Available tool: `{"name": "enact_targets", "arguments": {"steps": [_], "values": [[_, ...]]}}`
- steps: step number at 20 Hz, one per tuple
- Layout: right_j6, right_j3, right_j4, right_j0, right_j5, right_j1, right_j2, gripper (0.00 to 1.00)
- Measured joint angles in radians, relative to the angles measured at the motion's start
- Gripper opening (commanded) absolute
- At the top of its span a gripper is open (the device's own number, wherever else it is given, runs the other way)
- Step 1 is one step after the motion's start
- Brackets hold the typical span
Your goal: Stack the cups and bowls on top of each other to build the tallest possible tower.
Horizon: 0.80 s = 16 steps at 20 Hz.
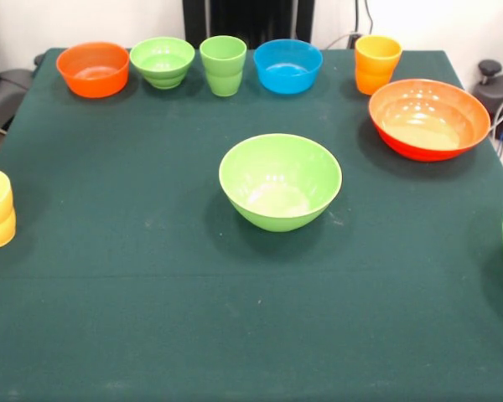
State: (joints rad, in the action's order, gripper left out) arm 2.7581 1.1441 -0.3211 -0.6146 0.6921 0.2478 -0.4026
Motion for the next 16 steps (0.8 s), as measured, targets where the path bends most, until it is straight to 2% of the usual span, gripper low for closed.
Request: {"name": "enact_targets", "arguments": {"steps": [16], "values": [[0.000, -0.089, 0.000, 0.003, 0.000, -0.128, 0.022, 0.00]]}}
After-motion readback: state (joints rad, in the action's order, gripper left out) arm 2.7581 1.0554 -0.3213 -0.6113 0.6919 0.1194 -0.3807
